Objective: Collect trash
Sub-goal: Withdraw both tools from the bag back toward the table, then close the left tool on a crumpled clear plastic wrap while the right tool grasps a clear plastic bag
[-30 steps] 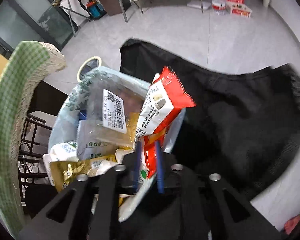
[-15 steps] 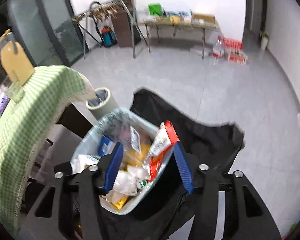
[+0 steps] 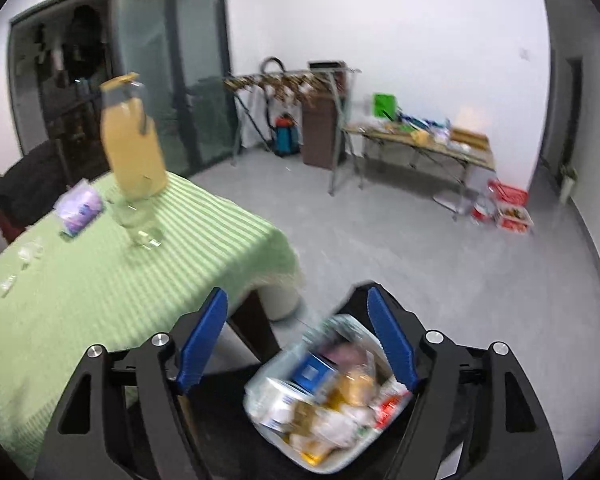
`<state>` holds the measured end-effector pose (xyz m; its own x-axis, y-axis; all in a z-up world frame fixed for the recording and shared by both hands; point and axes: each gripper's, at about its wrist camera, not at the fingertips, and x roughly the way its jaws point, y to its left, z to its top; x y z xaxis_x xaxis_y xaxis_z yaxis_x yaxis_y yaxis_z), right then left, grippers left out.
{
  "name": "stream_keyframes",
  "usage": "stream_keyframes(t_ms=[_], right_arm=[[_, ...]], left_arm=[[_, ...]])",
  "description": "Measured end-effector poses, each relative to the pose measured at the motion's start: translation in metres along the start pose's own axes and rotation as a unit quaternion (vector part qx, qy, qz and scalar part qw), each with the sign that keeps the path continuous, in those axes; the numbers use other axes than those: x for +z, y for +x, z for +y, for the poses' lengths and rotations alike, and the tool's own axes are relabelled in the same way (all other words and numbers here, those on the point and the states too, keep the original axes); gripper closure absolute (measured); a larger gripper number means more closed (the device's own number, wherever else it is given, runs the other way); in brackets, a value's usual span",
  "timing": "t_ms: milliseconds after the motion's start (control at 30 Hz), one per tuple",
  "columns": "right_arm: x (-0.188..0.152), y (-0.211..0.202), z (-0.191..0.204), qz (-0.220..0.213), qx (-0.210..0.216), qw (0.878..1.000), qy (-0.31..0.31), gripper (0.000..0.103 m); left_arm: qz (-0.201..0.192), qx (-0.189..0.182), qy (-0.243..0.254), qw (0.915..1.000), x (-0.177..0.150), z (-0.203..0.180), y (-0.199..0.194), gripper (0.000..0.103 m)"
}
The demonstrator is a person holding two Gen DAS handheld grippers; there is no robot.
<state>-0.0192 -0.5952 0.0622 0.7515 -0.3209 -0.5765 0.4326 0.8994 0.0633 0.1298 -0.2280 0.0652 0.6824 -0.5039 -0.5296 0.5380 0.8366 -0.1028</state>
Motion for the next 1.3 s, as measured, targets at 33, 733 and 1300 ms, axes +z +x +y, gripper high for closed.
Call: stream_keyframes(t_ms=[33, 733, 1300], right_arm=[[0.003, 0.000, 0.010, -0.003, 0.007, 1.000, -0.004, 0.032], [0.030, 0.040, 0.279, -0.025, 0.157, 0.962, -0.221, 0.030], [0.015, 0.084, 0.417, 0.003, 0.237, 0.926, -0.295, 0.030]], left_arm=[[-0.001, 0.018, -0.008, 0.9998, -0.003, 0.020, -0.006, 0.008], [0.098, 0.201, -0.256, 0.9407, -0.027, 0.338, 0.058, 0.021], [-0.033, 0.122, -0.359, 0.9245, -0.064, 0.388, 0.058, 0.069]])
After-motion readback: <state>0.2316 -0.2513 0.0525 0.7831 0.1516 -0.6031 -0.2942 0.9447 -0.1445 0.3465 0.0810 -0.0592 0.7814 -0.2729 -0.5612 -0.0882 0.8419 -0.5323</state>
